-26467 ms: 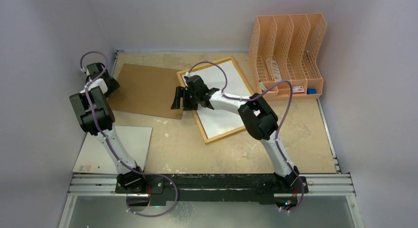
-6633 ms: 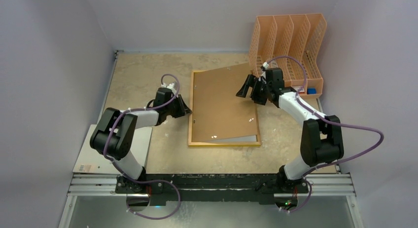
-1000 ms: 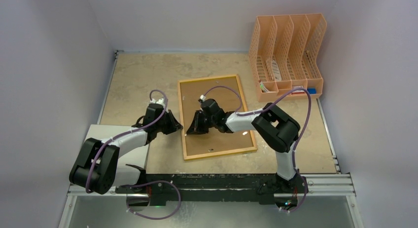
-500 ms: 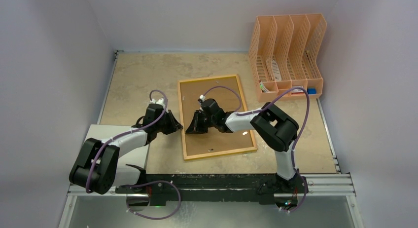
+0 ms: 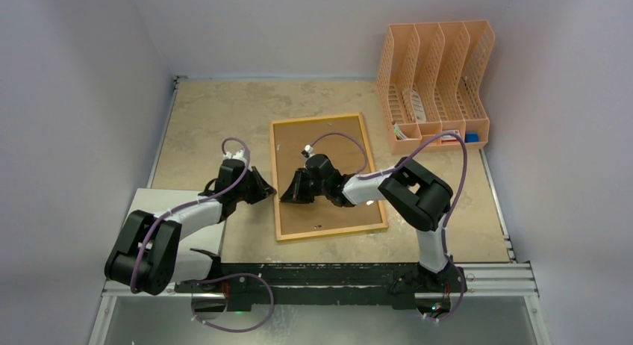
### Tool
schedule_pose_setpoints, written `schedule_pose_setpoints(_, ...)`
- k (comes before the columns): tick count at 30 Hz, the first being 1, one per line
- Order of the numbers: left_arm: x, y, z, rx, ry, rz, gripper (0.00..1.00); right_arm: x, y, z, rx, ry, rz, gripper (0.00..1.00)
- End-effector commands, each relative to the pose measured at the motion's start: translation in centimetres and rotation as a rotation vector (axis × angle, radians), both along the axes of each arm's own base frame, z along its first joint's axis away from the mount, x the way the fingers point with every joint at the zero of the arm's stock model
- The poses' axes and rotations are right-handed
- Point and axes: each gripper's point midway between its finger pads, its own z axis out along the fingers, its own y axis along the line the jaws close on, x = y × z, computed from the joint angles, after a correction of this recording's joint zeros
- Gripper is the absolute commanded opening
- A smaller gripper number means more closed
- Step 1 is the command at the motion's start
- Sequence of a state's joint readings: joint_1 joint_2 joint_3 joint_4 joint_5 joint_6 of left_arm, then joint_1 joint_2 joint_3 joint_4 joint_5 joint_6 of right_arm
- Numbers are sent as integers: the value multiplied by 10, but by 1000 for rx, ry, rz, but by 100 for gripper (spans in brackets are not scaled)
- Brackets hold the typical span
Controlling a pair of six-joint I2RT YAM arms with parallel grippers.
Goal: Put the photo into the frame
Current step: Install the photo frame at the center of the board.
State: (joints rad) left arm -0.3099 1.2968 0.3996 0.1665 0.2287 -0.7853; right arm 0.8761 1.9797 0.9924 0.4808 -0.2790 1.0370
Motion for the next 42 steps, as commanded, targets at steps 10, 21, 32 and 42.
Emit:
schedule_pose_setpoints(10, -4, -6, 6, -20, 25, 0, 24, 33, -41, 67, -35, -203, -248, 26)
schedule_pose_setpoints(21, 29, -5, 12, 17, -28, 23, 43, 107, -30, 84, -12, -271, -194, 41)
schedule_pose_setpoints(32, 31, -5, 2, 21, -11, 16, 22, 152, 7, 60, -12, -270, -173, 39)
schedule_pose_setpoints(42, 20, -7, -10, 23, 30, -28, 10, 172, 18, 30, -26, -234, -228, 34)
